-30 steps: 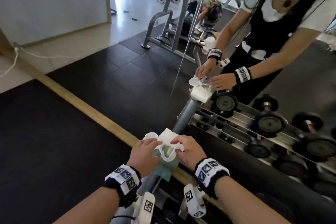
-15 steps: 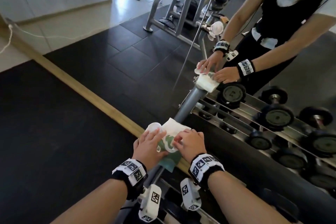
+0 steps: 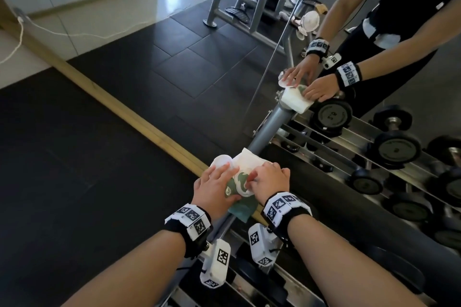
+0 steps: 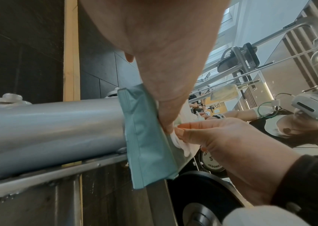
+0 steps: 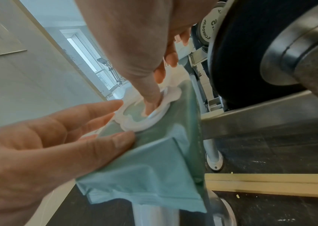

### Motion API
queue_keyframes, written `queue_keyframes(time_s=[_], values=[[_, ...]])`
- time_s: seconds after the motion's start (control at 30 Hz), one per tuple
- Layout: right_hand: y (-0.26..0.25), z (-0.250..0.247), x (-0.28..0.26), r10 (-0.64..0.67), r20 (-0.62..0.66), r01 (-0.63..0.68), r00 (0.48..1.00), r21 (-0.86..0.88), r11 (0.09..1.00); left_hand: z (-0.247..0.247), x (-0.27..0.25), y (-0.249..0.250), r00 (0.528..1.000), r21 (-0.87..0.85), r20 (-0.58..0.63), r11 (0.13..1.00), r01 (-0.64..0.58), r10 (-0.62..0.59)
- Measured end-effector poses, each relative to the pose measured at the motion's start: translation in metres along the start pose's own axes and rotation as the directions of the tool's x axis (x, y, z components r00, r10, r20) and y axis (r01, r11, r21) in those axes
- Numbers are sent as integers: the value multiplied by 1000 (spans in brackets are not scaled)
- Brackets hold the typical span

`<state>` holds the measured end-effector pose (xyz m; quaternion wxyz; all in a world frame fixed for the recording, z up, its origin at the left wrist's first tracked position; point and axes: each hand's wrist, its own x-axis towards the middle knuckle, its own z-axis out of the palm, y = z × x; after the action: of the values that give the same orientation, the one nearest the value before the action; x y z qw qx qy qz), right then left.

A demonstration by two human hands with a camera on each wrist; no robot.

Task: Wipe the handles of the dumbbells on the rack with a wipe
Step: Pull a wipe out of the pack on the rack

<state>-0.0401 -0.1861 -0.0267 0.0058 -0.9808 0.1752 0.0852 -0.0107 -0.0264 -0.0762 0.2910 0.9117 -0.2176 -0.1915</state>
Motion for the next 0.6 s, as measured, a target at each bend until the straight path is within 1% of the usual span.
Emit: queue_keyframes(time_s=[0.23,0.3,0.37,0.47,0.6], values=[[-4,1,0,-56,81,62,995,-84,994,4,3,1,1000,-16,-24,1000,13,-14],[-4,0,-1,-71,88,78,994,-75,994,4,4,1,999,-13,-31,1000,13,-14],[-2,-1,-2,-62,85,64,994,-16,998,4,4,3,999,-14,-39,1000,9,-10],[1,-2,-4,-14,81,5,997,112,994,3,4,6,999,-15,-36,1000,11,-11],[0,-3,-6,19,85,-34,996,179,983,6,2,13,996,5,-82,999,36,-36]])
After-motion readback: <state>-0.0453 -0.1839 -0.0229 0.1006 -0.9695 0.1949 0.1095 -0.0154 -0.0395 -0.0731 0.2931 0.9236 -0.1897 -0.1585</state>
